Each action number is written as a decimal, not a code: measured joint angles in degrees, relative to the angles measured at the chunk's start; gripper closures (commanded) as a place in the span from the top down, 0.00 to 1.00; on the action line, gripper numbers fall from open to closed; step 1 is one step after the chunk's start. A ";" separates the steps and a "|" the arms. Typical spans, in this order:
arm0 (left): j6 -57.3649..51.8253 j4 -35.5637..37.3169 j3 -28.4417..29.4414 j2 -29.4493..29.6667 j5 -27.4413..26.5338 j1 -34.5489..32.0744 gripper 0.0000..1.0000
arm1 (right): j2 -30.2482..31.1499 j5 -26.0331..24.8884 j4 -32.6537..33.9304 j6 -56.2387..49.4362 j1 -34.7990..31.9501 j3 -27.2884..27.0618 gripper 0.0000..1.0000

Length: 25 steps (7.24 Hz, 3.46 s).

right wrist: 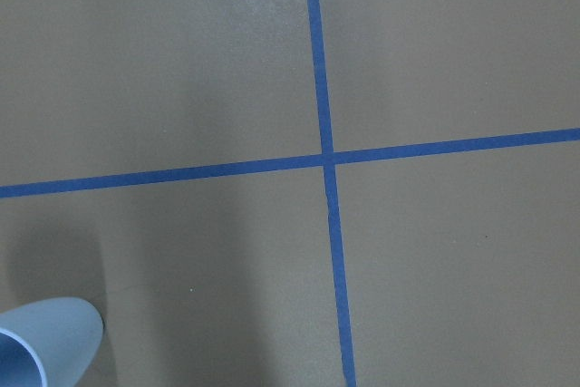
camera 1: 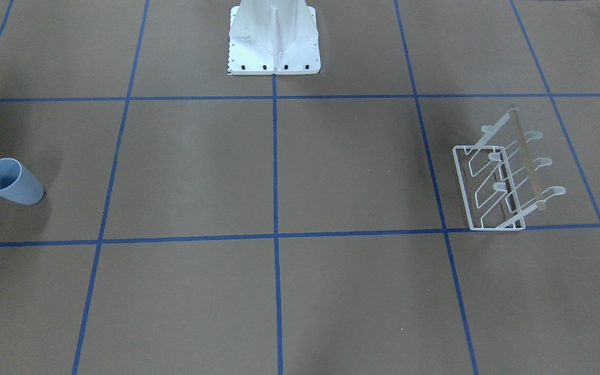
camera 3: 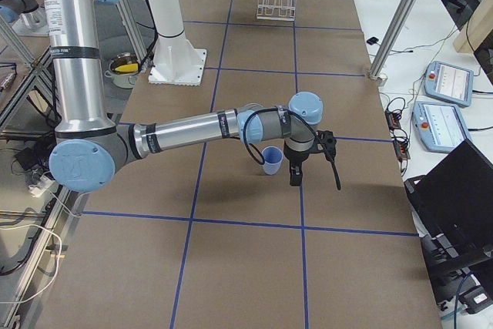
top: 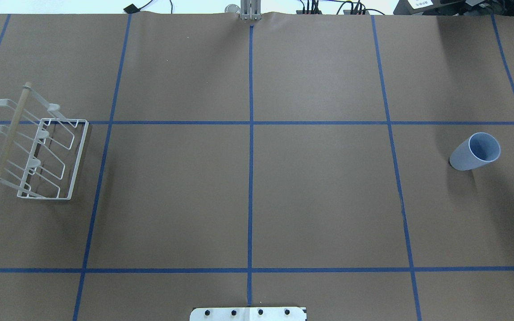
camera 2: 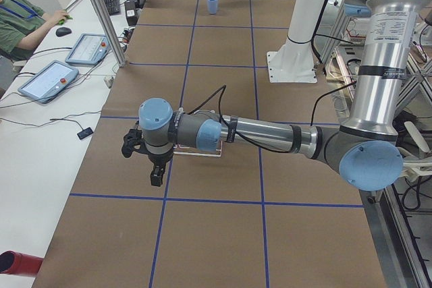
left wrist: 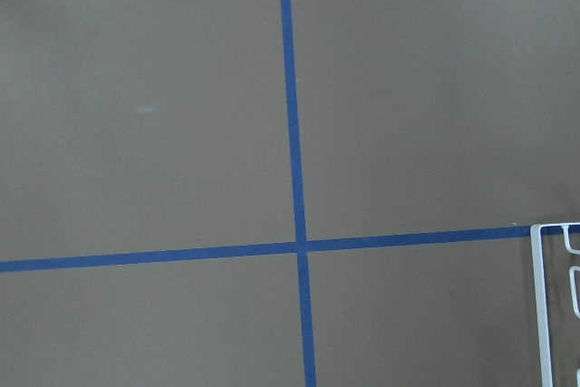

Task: Hang cup on cup holder

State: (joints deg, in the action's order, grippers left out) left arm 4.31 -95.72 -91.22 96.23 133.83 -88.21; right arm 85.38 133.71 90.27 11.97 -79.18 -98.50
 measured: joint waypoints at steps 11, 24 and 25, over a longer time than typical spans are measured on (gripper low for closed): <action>0.09 -2.01 1.10 0.01 0.11 0.76 0.99 | -0.04 1.01 -6.88 0.93 12.64 6.19 0.00; 42.17 -42.95 0.64 3.62 -5.33 11.52 0.98 | -6.45 0.81 -51.25 54.91 14.22 -4.63 0.00; 52.63 -52.39 0.55 3.90 -6.41 12.82 0.98 | -5.72 -1.69 -59.76 62.53 15.19 -4.60 0.00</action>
State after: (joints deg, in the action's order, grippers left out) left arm 56.94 -148.11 -90.67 100.13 127.42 -75.39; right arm 79.66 132.02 30.52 74.51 -63.99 -103.11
